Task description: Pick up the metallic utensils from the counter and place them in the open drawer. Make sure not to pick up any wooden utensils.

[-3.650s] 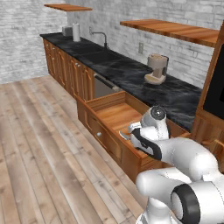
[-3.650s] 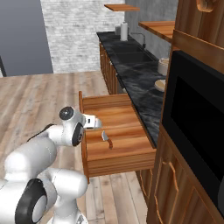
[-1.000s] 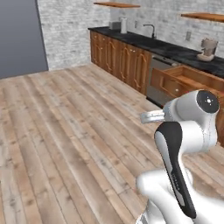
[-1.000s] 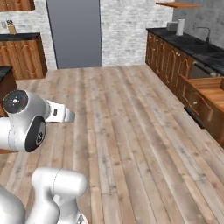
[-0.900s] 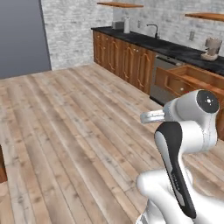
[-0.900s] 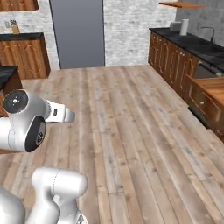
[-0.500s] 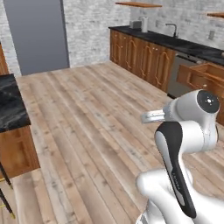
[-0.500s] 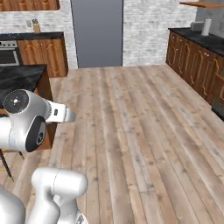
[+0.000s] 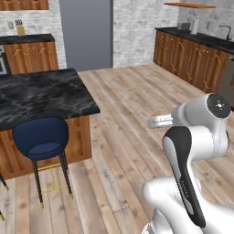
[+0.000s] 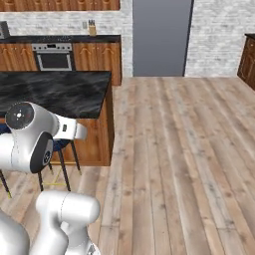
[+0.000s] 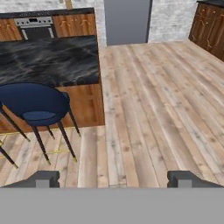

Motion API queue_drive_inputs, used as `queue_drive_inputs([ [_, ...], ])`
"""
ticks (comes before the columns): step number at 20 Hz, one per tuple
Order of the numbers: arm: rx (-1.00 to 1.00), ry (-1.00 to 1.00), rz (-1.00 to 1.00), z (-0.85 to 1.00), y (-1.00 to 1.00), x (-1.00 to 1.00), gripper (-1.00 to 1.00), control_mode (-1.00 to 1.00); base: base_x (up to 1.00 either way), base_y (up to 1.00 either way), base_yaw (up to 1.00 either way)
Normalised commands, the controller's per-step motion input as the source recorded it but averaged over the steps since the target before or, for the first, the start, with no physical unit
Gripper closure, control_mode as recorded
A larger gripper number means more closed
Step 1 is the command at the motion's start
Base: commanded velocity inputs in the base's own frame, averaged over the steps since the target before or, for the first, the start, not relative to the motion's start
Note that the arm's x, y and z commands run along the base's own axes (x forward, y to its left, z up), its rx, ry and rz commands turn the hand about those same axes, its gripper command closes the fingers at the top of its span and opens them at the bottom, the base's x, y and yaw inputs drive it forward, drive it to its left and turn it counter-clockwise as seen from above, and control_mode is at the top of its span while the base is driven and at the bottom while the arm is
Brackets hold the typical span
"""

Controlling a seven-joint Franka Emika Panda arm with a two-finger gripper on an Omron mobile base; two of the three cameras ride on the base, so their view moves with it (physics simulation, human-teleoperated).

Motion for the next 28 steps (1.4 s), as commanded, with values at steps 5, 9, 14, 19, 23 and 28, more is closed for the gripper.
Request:
queue_drive_inputs([
  [5, 0.0, 0.0, 0.0, 0.0, 0.0, 0.0, -1.0, 1.0, -0.01, 1.0, 0.29],
  [9, 0.0, 0.0, 0.0, 0.0, 0.0, 0.0, -1.0, 1.0, 0.05, 1.0, 0.19],
  [14, 0.0, 0.0, 0.0, 0.0, 0.0, 0.0, -1.0, 1.0, 0.21, 1.0, 0.11],
  [19, 0.0, 0.0, 0.0, 0.0, 0.0, 0.0, -1.0, 1.0, 0.36, 1.0, 0.06],
  [23, 0.0, 0.0, 0.0, 0.0, 0.0, 0.0, -1.0, 1.0, 0.59, 1.0, 0.01],
  [28, 0.0, 0.0, 0.0, 0.0, 0.0, 0.0, -1.0, 1.0, 0.68, 1.0, 0.0],
])
